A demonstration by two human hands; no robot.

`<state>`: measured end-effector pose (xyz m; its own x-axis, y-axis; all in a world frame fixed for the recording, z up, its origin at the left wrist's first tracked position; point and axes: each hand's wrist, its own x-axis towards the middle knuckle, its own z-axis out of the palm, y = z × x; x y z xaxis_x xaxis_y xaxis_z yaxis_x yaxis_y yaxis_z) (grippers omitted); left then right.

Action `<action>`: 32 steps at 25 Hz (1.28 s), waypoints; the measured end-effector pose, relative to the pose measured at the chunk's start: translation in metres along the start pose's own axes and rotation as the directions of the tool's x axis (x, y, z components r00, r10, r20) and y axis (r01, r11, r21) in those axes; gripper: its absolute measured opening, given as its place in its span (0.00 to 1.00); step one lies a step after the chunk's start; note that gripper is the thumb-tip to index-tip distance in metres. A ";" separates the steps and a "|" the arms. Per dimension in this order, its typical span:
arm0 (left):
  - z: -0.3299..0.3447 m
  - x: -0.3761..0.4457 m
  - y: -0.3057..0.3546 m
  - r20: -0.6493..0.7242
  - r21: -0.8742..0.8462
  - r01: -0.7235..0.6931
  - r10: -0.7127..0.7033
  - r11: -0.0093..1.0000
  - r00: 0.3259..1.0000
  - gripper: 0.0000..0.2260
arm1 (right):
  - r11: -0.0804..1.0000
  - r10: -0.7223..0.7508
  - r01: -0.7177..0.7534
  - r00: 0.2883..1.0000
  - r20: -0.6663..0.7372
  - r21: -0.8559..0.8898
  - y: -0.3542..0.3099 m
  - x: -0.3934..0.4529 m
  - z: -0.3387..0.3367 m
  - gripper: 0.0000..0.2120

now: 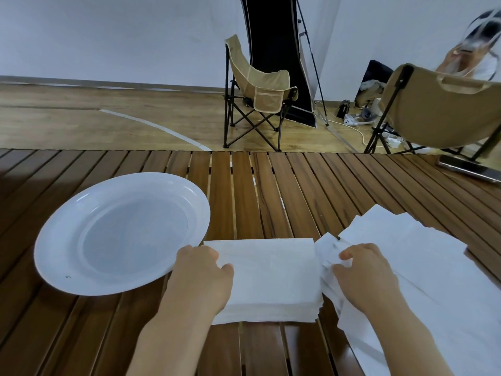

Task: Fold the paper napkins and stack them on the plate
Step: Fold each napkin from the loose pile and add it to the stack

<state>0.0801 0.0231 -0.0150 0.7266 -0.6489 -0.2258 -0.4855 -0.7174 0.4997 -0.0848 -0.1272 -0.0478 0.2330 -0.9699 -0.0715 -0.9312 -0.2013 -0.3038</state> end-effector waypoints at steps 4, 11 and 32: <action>-0.001 -0.005 0.002 0.009 -0.061 0.001 -0.001 0.998 1.000 0.21 | 0.975 0.124 -0.101 0.986 0.108 -0.198 0.013 0.002 -0.001 0.22; 0.001 0.006 -0.004 -0.215 -0.268 0.003 -0.063 0.963 0.974 0.11 | 0.971 0.180 -0.170 0.982 0.049 -0.169 0.015 0.005 0.003 0.21; -0.002 0.004 -0.003 -0.214 -0.247 -0.089 0.035 0.965 0.976 0.10 | 0.627 -0.067 0.438 0.854 -0.516 0.644 -0.022 -0.017 -0.044 0.13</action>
<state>0.0855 0.0234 -0.0154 0.7965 -0.6042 -0.0236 -0.4129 -0.5719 0.7088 -0.0807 -0.1127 0.0020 0.1164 -0.8857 0.4495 -0.3009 -0.4627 -0.8339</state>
